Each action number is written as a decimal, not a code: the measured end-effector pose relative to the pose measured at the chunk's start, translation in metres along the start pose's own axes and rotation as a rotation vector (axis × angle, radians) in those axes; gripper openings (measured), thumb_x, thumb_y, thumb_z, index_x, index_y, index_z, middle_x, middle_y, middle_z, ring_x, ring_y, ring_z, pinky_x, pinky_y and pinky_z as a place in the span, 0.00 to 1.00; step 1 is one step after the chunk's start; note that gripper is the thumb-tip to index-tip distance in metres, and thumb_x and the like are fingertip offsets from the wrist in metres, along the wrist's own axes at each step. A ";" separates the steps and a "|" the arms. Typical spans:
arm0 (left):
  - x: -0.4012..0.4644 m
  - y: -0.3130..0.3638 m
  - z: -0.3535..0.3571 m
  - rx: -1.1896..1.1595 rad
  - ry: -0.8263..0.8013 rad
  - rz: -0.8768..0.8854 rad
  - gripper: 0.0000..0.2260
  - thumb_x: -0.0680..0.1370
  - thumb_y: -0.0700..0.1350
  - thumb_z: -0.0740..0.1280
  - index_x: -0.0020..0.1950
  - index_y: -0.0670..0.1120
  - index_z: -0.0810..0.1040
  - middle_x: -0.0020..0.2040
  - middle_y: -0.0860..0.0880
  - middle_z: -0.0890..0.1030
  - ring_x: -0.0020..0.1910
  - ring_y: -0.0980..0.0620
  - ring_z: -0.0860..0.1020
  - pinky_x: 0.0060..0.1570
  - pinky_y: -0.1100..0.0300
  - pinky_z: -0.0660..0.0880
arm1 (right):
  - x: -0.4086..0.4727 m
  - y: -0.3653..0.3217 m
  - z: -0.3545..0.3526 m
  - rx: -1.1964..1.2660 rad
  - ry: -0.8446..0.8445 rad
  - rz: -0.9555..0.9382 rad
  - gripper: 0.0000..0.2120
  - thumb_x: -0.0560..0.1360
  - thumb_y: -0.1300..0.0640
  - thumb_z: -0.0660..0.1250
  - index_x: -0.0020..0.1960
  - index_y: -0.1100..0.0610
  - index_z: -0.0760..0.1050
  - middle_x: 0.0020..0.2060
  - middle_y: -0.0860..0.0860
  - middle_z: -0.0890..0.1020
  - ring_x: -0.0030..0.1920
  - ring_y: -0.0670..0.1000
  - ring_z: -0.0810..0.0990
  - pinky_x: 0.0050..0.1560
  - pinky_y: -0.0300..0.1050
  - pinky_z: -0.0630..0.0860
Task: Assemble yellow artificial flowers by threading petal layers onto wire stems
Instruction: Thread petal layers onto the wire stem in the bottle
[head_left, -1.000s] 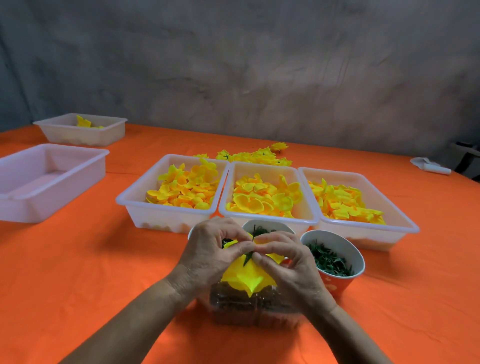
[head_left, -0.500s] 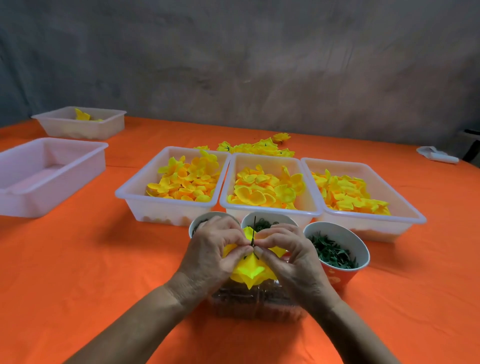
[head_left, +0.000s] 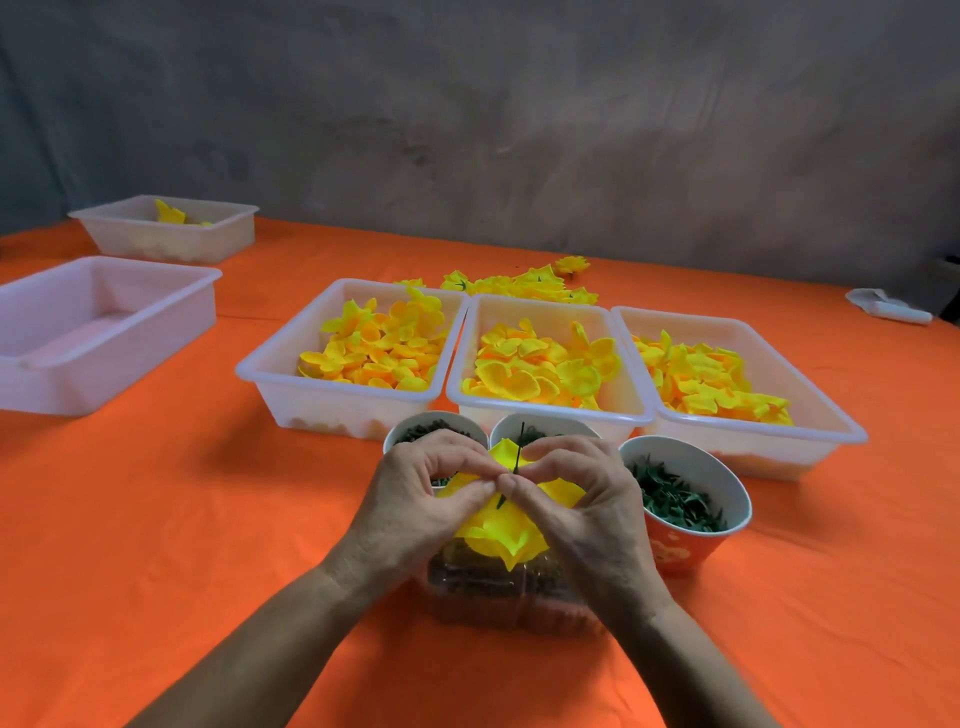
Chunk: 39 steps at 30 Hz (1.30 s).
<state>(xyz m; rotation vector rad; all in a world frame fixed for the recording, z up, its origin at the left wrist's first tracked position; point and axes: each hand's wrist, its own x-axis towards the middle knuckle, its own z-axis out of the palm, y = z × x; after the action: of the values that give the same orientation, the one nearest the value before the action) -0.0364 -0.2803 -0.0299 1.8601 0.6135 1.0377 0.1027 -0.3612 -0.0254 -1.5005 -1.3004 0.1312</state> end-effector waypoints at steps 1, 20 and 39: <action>0.001 -0.001 -0.001 -0.004 -0.013 0.000 0.09 0.71 0.38 0.74 0.40 0.53 0.85 0.43 0.57 0.81 0.46 0.57 0.80 0.42 0.63 0.76 | -0.001 0.002 0.003 0.000 0.023 -0.029 0.05 0.66 0.53 0.77 0.35 0.50 0.81 0.42 0.44 0.82 0.53 0.49 0.76 0.52 0.41 0.71; -0.003 0.014 -0.007 0.074 0.101 0.000 0.09 0.71 0.35 0.73 0.40 0.50 0.83 0.43 0.53 0.83 0.45 0.61 0.80 0.46 0.69 0.73 | 0.005 -0.014 -0.006 -0.200 -0.044 -0.029 0.03 0.66 0.56 0.77 0.36 0.52 0.83 0.39 0.45 0.83 0.51 0.50 0.74 0.54 0.46 0.71; -0.025 0.001 0.016 -0.217 0.081 -0.229 0.11 0.65 0.36 0.78 0.45 0.47 0.84 0.44 0.51 0.85 0.48 0.53 0.82 0.53 0.57 0.77 | 0.024 -0.038 -0.011 -0.040 -0.024 0.031 0.05 0.70 0.58 0.74 0.36 0.53 0.81 0.34 0.45 0.81 0.40 0.44 0.79 0.42 0.40 0.73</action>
<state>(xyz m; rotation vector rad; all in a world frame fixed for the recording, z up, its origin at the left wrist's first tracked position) -0.0358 -0.3070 -0.0438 1.5270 0.7138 0.9898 0.0957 -0.3578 0.0202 -1.5580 -1.3053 0.1444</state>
